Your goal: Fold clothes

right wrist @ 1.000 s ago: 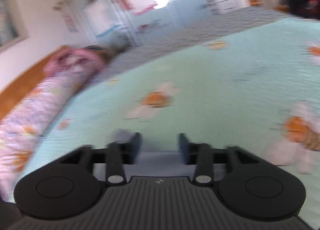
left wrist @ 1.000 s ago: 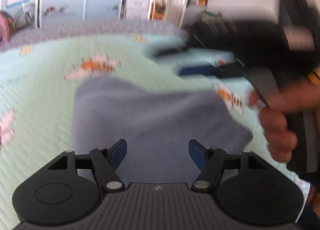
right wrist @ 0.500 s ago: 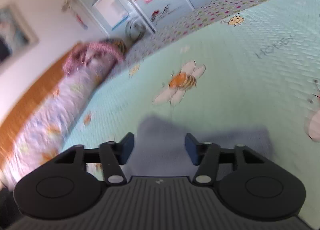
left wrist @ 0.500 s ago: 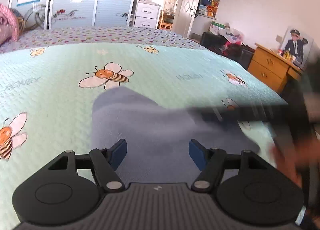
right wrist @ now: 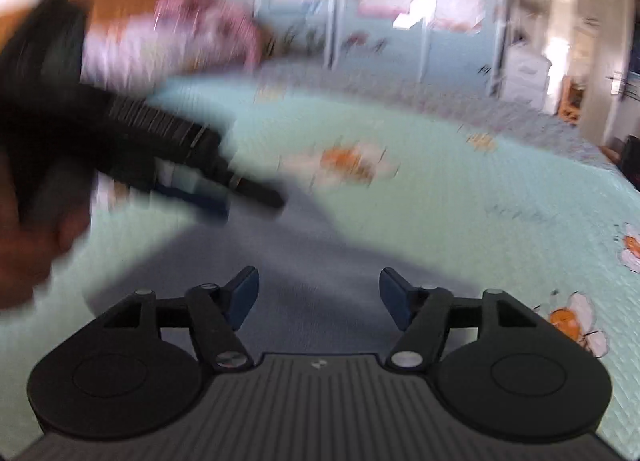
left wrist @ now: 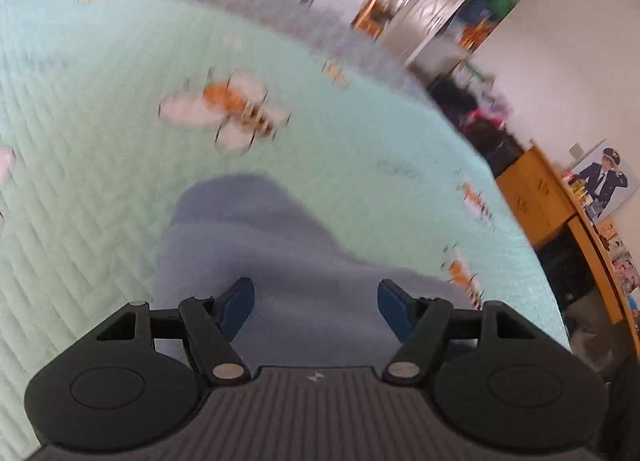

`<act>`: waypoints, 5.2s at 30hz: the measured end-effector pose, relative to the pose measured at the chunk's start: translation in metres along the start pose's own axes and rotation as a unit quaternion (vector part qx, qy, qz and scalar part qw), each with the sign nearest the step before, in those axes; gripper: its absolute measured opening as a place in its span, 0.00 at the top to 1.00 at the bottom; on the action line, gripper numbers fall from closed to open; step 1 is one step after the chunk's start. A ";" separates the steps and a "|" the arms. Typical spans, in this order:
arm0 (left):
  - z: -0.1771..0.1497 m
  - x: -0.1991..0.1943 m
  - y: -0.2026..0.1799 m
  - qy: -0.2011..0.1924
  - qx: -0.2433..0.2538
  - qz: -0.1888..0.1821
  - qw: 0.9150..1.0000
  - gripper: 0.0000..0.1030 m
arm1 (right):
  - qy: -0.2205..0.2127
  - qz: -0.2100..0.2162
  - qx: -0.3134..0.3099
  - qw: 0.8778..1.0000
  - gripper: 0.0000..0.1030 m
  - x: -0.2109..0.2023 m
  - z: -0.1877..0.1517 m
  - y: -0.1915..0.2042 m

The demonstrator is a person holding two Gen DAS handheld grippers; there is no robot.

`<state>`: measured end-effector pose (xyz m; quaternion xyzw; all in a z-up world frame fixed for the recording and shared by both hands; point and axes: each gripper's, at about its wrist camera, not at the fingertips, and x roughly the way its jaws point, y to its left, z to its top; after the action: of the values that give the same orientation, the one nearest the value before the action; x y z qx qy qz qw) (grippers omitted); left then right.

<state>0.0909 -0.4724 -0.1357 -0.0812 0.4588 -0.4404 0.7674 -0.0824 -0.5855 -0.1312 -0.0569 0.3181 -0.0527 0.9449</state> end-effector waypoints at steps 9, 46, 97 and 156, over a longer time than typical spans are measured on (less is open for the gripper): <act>-0.023 -0.043 -0.006 -0.055 0.053 0.012 0.997 0.32 | -0.052 -0.023 -0.008 0.998 0.29 -0.074 -0.036 0.017; -0.091 -0.108 -0.081 -0.027 0.182 0.201 0.962 0.29 | -0.056 -0.057 0.251 0.965 0.17 -0.120 -0.044 0.005; -0.078 -0.177 -0.109 -0.069 0.182 0.264 0.945 0.25 | 0.026 -0.070 0.274 0.959 0.16 -0.143 0.067 0.033; -0.054 -0.168 -0.021 -0.009 0.053 0.173 0.983 0.25 | 0.036 0.046 0.394 0.917 0.16 -0.120 0.006 -0.019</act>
<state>0.0043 -0.3441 -0.0488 0.0359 0.4348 -0.3240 0.8395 -0.1751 -0.5879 -0.0526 0.3368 0.3071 -0.1326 0.8801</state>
